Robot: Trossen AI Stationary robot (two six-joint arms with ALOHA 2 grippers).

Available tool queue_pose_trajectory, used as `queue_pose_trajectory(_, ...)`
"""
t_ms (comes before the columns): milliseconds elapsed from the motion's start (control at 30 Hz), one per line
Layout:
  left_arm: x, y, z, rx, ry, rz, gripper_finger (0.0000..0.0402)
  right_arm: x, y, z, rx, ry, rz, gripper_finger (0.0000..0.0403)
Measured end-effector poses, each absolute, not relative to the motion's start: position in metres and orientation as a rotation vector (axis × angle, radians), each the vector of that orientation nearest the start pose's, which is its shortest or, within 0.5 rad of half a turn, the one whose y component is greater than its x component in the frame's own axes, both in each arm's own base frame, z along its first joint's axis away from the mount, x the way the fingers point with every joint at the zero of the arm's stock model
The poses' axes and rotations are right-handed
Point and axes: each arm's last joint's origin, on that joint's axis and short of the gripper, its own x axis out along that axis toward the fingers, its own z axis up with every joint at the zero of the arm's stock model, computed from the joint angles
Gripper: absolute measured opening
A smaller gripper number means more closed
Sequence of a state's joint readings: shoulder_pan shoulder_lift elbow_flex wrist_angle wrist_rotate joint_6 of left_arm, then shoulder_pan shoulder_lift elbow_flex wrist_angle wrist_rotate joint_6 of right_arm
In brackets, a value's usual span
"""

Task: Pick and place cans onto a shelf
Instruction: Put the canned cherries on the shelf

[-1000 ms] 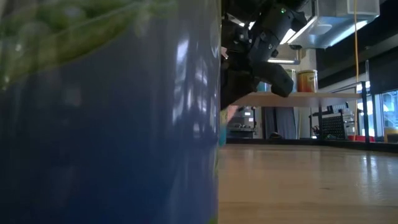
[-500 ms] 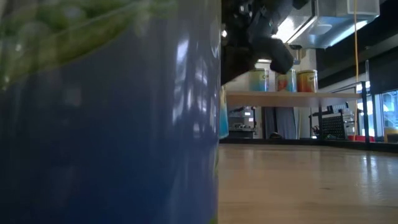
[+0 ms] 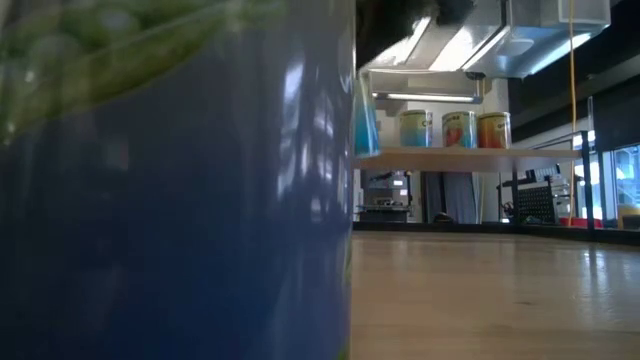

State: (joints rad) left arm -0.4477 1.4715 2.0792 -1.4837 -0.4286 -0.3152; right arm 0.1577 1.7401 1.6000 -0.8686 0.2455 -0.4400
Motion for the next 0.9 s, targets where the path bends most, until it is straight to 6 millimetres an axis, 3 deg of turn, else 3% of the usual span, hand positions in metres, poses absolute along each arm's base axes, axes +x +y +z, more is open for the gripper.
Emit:
queue_pose_trajectory(300, 0.204, -0.085, 0.483, 0.073, 0.782, 0.106, 0.0050, 0.353, 0.049, 0.361, -0.578, 0.996, 0.008, 0.0000)
queue_pose_trajectory(533, 0.204, -0.085, 0.483, 0.075, 0.782, 0.105, 0.0050, 0.339, 0.039, 0.393, -0.533, 1.003, -0.209, 0.0000)
queue_pose_trajectory(733, 0.204, -0.085, 0.483, 0.081, 0.783, 0.103, 0.0050, 0.330, 0.017, 0.412, -0.412, 0.997, -0.346, 0.0000)
queue_pose_trajectory(900, 0.204, -0.085, 0.483, 0.083, 0.783, 0.102, 0.0050, 0.330, -0.015, 0.414, -0.354, 1.007, -0.436, 0.0000)
